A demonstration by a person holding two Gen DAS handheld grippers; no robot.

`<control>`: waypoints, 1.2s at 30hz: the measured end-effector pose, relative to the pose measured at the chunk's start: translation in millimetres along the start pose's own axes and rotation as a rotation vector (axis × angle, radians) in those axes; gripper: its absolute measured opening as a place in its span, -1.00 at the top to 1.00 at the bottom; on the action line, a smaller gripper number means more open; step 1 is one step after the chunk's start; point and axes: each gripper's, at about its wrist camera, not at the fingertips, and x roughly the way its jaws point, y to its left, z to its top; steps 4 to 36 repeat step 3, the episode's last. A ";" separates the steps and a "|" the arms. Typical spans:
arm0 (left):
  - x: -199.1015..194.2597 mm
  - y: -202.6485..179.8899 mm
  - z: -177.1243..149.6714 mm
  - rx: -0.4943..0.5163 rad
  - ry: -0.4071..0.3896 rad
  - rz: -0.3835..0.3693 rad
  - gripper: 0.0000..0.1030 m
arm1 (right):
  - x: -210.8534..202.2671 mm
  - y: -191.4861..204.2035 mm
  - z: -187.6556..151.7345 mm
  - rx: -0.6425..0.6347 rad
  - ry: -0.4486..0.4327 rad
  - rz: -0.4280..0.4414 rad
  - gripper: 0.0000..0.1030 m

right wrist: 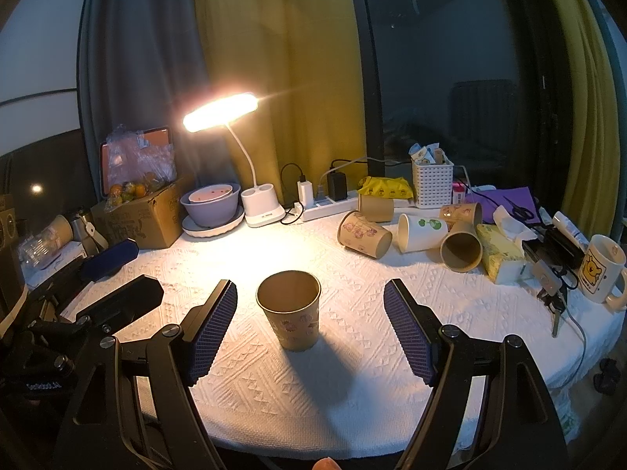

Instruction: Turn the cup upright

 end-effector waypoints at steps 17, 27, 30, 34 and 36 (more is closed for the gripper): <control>0.0 0.0 0.1 0.000 0.000 -0.001 -0.67 | 0.0 -0.2 0.3 0.000 0.001 -0.001 -0.55; 0.0 0.0 0.1 0.000 0.000 -0.001 -0.67 | 0.0 -0.2 0.3 0.000 0.001 -0.001 -0.55; 0.0 0.0 0.1 0.000 0.000 -0.001 -0.67 | 0.0 -0.2 0.3 0.000 0.001 -0.001 -0.55; 0.0 0.0 0.1 0.000 0.000 -0.001 -0.67 | 0.0 -0.2 0.3 0.000 0.001 -0.001 -0.55; 0.0 0.0 0.1 0.000 0.000 -0.001 -0.67 | 0.0 -0.2 0.3 0.000 0.001 -0.001 -0.55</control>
